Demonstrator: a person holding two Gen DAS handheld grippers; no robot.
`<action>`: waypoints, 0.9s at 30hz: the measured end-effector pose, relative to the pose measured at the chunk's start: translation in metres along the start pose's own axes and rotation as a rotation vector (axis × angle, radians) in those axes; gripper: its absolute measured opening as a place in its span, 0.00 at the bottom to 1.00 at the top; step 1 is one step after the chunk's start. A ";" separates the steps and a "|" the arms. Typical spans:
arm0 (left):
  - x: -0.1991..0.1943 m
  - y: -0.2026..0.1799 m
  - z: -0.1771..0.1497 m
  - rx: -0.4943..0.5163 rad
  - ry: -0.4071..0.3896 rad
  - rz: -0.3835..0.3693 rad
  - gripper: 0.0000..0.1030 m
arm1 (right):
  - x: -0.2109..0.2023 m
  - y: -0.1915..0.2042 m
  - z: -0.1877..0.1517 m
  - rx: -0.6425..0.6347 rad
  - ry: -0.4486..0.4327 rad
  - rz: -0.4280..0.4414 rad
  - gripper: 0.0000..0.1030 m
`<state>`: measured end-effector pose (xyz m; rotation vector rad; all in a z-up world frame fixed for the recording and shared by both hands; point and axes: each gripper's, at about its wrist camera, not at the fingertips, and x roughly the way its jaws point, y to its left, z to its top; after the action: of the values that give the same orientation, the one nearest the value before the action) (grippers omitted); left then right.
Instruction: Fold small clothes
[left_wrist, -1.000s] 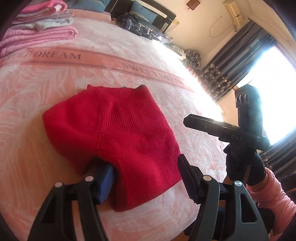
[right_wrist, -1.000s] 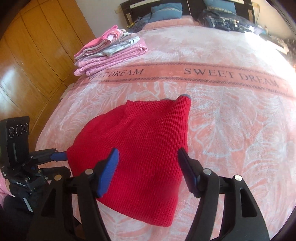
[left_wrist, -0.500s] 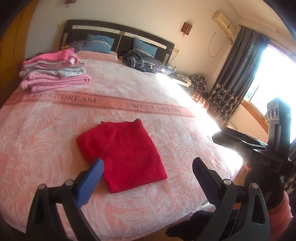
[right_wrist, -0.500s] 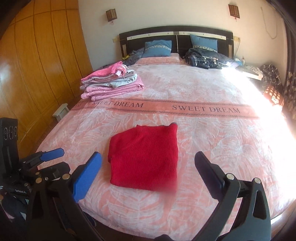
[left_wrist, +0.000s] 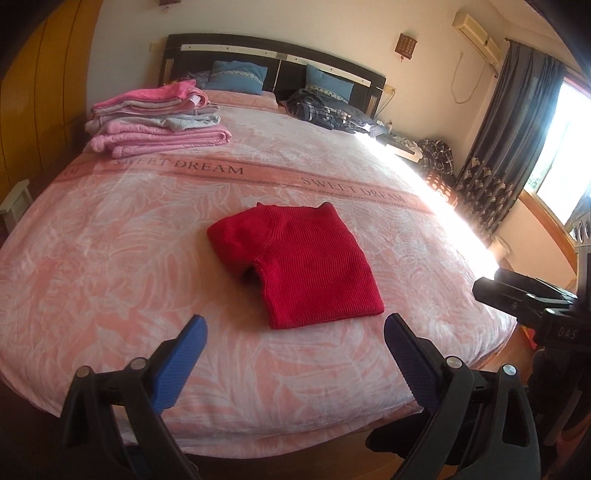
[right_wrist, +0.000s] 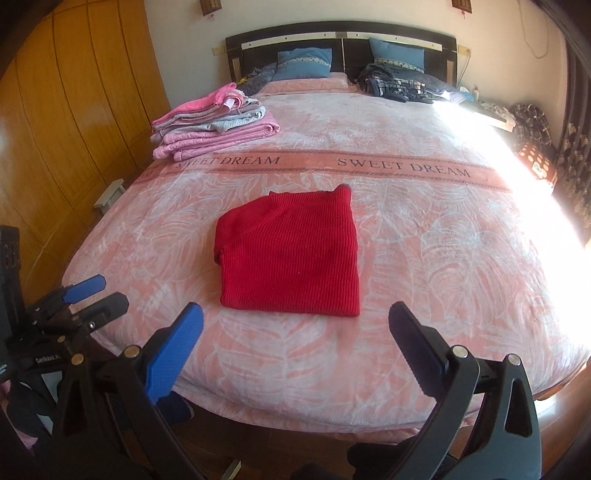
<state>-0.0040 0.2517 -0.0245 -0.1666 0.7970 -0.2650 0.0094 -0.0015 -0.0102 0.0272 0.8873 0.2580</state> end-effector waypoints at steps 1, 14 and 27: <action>-0.001 0.002 0.000 -0.003 -0.001 0.003 0.94 | 0.004 0.002 -0.004 -0.011 0.014 -0.005 0.97; 0.002 0.002 -0.010 0.049 0.017 0.048 0.94 | 0.028 -0.008 -0.020 0.034 0.097 -0.005 0.97; 0.007 0.007 -0.016 0.051 0.045 0.079 0.94 | 0.035 -0.008 -0.026 0.013 0.135 0.012 0.97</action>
<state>-0.0097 0.2552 -0.0423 -0.0813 0.8383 -0.2144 0.0121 -0.0028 -0.0548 0.0278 1.0231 0.2674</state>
